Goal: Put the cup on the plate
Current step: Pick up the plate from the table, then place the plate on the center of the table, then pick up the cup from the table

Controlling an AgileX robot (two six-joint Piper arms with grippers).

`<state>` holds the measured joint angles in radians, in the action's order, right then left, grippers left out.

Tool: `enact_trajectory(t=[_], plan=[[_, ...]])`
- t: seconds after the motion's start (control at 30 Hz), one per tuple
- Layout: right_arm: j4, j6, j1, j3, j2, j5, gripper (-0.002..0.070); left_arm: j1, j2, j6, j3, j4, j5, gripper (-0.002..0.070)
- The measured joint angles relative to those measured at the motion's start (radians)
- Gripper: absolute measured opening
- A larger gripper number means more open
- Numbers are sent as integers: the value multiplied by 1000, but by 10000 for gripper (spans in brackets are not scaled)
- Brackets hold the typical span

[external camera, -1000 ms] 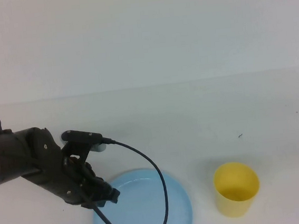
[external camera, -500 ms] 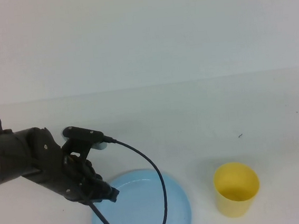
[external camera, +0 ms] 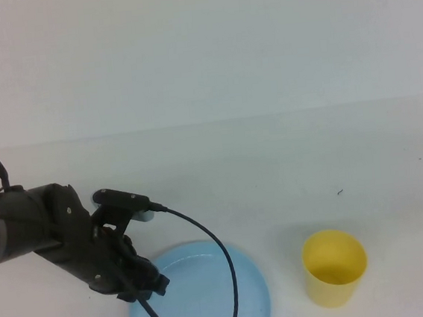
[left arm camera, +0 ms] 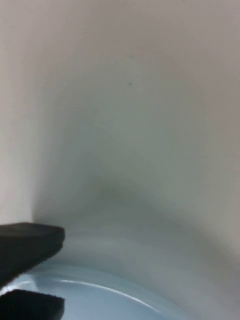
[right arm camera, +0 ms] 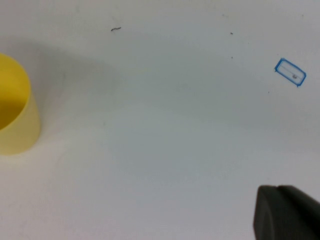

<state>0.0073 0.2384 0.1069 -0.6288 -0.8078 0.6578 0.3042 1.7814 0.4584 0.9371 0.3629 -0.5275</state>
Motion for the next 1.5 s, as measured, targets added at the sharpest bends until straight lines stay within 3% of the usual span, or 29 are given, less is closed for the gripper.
enact_trajectory(t=[0.07, 0.17, 0.37, 0.7, 0.8, 0.9, 1.03, 1.1, 1.27, 1.5], plan=[[0, 0, 0, 0, 0, 0, 1, 0, 0, -7, 0, 0, 7, 8], [0, 0, 0, 0, 0, -2, 1, 0, 0, -8, 0, 12, 26, 1], [0, 0, 0, 0, 0, -13, 1, 25, 0, 56, 1, 194, 76, 11], [-54, 0, 0, 4, 0, -26, 1, 127, 63, 69, 58, 214, 91, 4], [-54, 0, 0, 6, 0, -10, 2, 129, 92, 69, 96, 235, 38, 55], [-54, 0, 0, 6, 0, 6, 22, 129, 105, 83, 112, 237, 12, 181], [0, 8, 0, 6, 0, 45, 99, 129, 105, 91, 118, 237, 4, 357], [59, 42, 0, 6, 0, 55, 153, 124, 103, 91, 120, 224, 1, 378], [263, 183, 0, 6, -13, 73, 301, 87, 13, 78, 120, 147, -5, 307], [419, 239, 9, -37, -161, 126, 342, 19, -312, 49, 120, 59, -54, 64]])
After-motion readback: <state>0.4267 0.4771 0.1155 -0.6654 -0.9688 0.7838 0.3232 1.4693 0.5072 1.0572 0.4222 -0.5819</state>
